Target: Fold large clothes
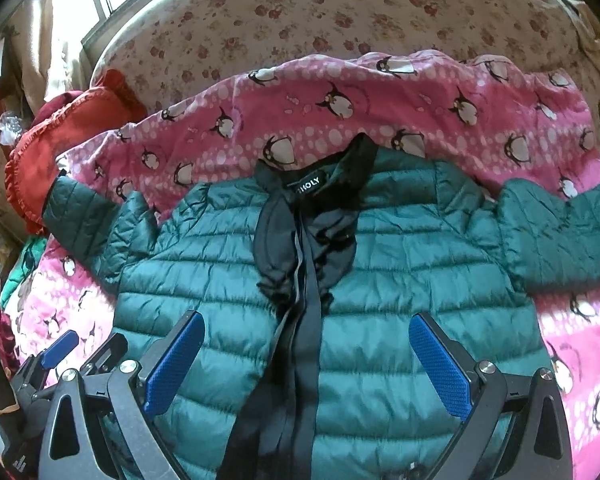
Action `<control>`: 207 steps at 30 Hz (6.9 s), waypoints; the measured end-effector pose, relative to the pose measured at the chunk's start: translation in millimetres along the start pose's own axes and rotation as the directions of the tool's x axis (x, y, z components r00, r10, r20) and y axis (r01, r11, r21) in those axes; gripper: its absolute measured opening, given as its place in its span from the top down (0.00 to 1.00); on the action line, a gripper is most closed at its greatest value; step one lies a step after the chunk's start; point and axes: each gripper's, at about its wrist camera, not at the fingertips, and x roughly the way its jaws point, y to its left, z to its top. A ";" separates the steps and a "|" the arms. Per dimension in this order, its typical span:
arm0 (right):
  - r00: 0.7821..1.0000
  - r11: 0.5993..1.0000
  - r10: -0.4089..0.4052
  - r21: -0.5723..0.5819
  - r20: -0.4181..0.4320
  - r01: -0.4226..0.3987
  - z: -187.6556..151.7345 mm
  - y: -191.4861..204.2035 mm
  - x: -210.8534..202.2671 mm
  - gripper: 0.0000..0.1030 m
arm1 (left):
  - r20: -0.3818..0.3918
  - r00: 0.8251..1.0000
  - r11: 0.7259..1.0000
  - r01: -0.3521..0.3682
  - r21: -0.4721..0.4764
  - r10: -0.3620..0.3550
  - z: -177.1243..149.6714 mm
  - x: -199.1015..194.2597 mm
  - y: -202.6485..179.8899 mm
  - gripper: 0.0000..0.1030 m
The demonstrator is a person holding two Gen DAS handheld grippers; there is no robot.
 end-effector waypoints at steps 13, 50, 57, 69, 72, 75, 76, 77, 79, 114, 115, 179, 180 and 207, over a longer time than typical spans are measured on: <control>0.999 0.999 -0.018 -0.043 -0.032 0.016 13.8 0.4 43.8 0.01 | -0.042 0.999 1.000 -0.021 -0.019 0.021 11.7 33.9 5.9 0.10; 0.995 1.000 -0.017 -0.018 -0.094 0.016 13.6 10.9 110.4 0.01 | 0.118 0.970 0.878 -0.139 -0.459 0.215 99.8 76.7 219.3 0.10; 0.994 0.999 -0.021 -0.028 -0.105 0.018 11.0 12.6 114.0 0.01 | 0.149 0.935 0.829 -0.203 -0.521 0.322 138.9 97.6 270.6 0.10; 0.993 0.999 -0.022 -0.047 -0.113 0.017 7.8 15.3 118.5 0.01 | 0.148 0.985 0.887 -0.013 -0.461 0.091 141.4 106.3 283.6 0.86; 0.994 0.999 -0.022 -0.049 -0.110 0.017 8.3 16.3 118.4 0.01 | 0.174 0.985 0.901 0.064 -0.429 0.012 133.2 86.4 275.8 0.91; 0.994 0.999 -0.021 -0.041 -0.107 0.017 8.3 15.8 115.7 0.01 | 0.197 0.978 0.913 0.137 -0.386 -0.063 120.4 57.3 254.9 0.91; 0.994 0.999 -0.021 -0.037 -0.106 0.017 8.8 15.2 114.2 0.01 | 0.202 0.976 0.916 0.151 -0.371 -0.080 118.6 49.0 246.4 0.91; 0.995 0.999 -0.020 -0.029 -0.102 0.017 9.0 13.9 111.4 0.01 | 0.208 0.973 0.921 0.168 -0.351 -0.099 115.4 39.7 238.6 0.91; 0.996 1.000 -0.017 -0.015 -0.091 0.016 9.8 11.6 104.3 0.01 | 0.219 0.967 0.928 0.199 -0.315 -0.133 110.6 24.9 223.6 0.91; 0.984 0.979 -0.170 0.108 -0.047 0.175 -12.1 -100.6 21.4 0.01 | -0.029 0.853 0.853 0.521 0.037 -0.520 69.9 -0.8 -96.9 0.92; 0.983 0.977 -0.178 0.111 -0.050 0.183 -12.5 -103.9 21.3 0.01 | -0.042 0.855 0.854 0.518 0.047 -0.516 66.9 3.8 -104.2 0.92; 1.000 0.999 -0.013 -0.047 0.015 0.014 42.0 -33.7 62.4 0.39 | -0.036 0.999 0.999 0.036 -0.031 -0.038 78.8 74.2 25.9 0.29; 1.000 0.997 -0.009 -0.079 0.014 0.010 42.5 -22.3 74.2 0.39 | -0.042 0.999 0.999 0.020 -0.032 -0.021 81.0 80.7 23.3 0.29; 0.995 0.981 -0.073 -0.184 -0.070 0.059 21.0 -6.8 124.3 0.35 | -0.121 0.993 0.995 -0.017 -0.096 0.005 66.9 121.7 29.8 0.18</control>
